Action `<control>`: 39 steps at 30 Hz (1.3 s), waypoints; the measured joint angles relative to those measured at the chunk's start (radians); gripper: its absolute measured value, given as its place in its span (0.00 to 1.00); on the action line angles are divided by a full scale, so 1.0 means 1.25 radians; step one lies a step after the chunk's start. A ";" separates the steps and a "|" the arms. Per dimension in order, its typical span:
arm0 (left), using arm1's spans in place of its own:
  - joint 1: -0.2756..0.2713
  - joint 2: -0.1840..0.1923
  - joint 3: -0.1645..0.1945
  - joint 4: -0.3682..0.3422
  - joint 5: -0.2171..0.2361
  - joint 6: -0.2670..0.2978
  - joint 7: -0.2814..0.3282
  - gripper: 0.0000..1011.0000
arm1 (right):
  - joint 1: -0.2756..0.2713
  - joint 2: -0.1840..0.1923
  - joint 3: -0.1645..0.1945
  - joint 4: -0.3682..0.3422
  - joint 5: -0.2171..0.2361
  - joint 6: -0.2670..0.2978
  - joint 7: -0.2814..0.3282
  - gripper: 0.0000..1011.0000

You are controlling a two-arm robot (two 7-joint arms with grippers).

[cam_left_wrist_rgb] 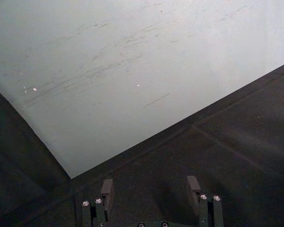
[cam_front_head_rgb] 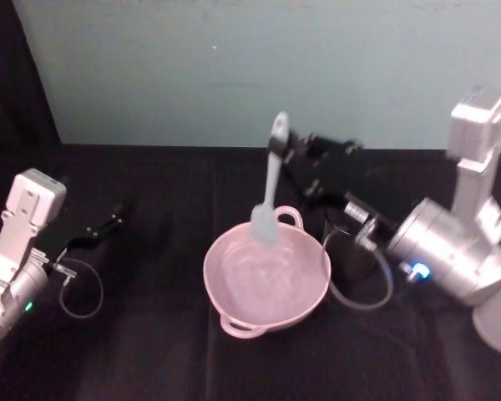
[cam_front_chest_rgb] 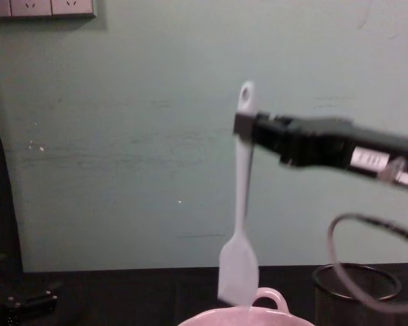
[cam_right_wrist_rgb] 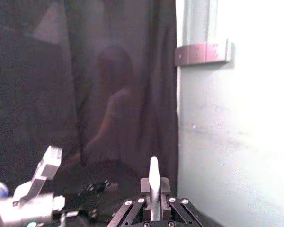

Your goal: Use the one hand to pick up the spoon and stir the clear water in the bowl.

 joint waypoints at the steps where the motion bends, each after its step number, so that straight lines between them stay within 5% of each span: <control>1: 0.000 0.000 0.000 0.000 0.000 0.000 0.000 0.99 | 0.004 0.010 0.011 -0.018 0.007 0.015 -0.006 0.12; 11: 0.000 0.000 0.000 0.000 0.000 0.000 0.000 0.99 | 0.022 0.056 0.065 -0.066 0.045 0.070 -0.039 0.12; 21: 0.000 0.000 0.000 0.000 0.000 0.000 0.000 0.99 | 0.023 0.078 0.113 -0.037 0.058 0.055 -0.065 0.12; 39: 0.000 0.000 0.000 0.000 0.000 0.000 0.000 0.99 | 0.025 0.057 0.112 0.103 0.025 -0.003 -0.044 0.12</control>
